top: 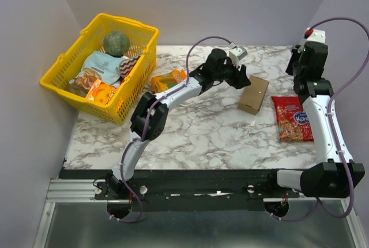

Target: Unpack the express box

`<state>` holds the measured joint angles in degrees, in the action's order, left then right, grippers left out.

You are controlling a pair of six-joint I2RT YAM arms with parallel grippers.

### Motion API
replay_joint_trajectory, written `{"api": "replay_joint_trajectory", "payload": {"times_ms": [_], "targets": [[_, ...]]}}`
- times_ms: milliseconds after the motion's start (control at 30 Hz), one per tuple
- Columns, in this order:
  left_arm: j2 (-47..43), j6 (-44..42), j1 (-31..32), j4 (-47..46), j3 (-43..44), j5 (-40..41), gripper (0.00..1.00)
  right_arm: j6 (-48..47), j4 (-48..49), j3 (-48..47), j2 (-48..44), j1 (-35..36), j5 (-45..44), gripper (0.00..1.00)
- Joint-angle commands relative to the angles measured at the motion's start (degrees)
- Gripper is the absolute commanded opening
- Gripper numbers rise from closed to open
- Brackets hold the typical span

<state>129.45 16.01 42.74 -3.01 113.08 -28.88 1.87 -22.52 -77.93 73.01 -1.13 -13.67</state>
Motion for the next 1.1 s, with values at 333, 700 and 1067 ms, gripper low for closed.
{"api": "replay_joint_trajectory", "payload": {"times_ms": [333,700,1067], "targets": [[16.54,-5.03,6.66,8.27,15.78,8.06,0.71,6.22,-3.23,12.63,-8.41,-6.17,4.97,0.00],[10.22,-0.73,6.57,15.48,2.34,5.50,0.61,7.18,-3.49,14.21,-8.77,-6.61,10.24,0.00],[-20.15,5.09,6.21,13.90,-31.13,6.73,0.60,6.31,-2.08,18.42,-8.77,-6.61,15.93,0.00]]}}
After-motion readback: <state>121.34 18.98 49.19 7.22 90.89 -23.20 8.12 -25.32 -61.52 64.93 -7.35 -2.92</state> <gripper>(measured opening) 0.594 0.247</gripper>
